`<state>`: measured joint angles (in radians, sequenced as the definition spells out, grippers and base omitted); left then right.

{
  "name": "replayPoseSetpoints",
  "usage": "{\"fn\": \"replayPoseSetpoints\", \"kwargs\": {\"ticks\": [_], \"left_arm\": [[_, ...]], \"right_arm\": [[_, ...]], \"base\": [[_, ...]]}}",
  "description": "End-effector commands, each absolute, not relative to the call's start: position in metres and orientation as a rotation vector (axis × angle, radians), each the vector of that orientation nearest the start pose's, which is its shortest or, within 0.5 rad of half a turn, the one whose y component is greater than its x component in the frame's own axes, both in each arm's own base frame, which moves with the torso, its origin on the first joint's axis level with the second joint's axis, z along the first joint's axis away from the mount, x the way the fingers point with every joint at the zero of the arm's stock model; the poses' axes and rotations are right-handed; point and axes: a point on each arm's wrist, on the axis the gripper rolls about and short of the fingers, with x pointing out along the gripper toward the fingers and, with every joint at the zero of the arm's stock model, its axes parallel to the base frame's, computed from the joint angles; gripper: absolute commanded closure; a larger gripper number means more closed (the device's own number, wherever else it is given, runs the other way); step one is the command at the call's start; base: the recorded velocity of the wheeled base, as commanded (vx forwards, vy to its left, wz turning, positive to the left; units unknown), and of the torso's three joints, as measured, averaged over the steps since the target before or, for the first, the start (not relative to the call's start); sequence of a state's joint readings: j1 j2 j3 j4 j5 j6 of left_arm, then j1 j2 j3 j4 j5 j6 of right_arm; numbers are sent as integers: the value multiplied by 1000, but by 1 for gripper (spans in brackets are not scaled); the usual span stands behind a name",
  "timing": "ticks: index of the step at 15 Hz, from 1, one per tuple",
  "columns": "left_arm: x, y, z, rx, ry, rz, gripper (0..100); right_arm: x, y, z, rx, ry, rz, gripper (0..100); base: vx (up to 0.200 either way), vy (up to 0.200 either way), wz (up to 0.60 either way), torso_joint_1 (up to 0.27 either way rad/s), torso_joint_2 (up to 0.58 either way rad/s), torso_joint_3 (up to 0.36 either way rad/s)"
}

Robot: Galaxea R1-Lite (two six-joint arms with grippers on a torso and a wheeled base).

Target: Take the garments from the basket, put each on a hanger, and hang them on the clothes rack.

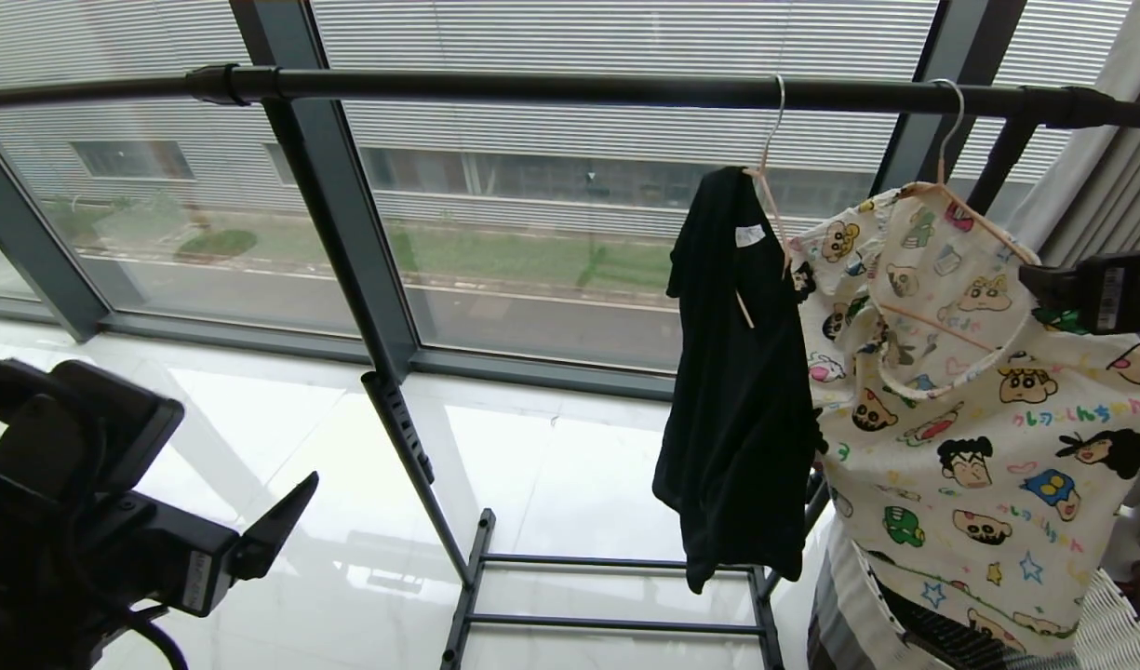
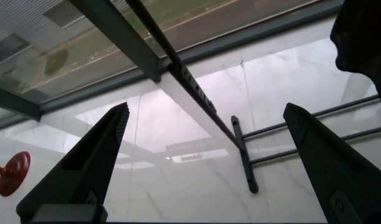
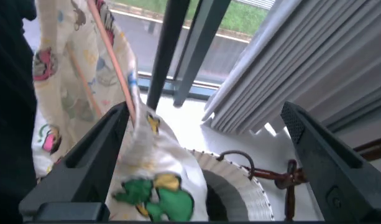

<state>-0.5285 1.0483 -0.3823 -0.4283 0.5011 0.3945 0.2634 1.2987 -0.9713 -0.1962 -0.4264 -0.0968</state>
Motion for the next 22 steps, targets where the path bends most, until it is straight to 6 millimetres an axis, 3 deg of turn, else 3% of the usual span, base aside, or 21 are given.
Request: {"fn": "replayPoseSetpoints", "kwargs": {"ticks": [1, 5, 10, 12, 16, 18, 20, 22], "left_arm": [[85, -24, 173, 470, 175, 80, 0], [61, -10, 158, 447, 148, 155, 0], [57, -8, 152, 441, 150, 161, 0], [47, -4, 136, 408, 162, 181, 0], [17, 9, 106, 410, 196, 344, 0], [-11, 16, 85, 400, 173, 395, 0], [-19, 18, 87, 356, 142, 453, 0], [-20, 19, 87, 326, 148, 541, 0]], "right_arm": [[138, 28, 287, -99, 81, -146, 0], [116, 28, 294, 38, -9, -32, 0], [83, 21, 271, 56, -7, 65, 0], [54, 9, 230, -3, 154, 22, 0], [16, -4, 213, -16, 178, -159, 0], [-11, -6, 204, 0, 150, -305, 0], [-37, -1, 188, 7, 167, -427, 0], [-55, 4, 169, 14, 110, -441, 0]], "base": [[0, 0, 0, 0, 0, 0], [0, 0, 0, 0, 0, 0], [0, 0, 0, 0, 0, 0], [0, 0, 0, 0, 0, 0], [0, 0, 0, 0, 0, 0], [0, 0, 0, 0, 0, 0], [0, 0, 0, 0, 0, 0], [0, 0, 0, 0, 0, 0]]}}
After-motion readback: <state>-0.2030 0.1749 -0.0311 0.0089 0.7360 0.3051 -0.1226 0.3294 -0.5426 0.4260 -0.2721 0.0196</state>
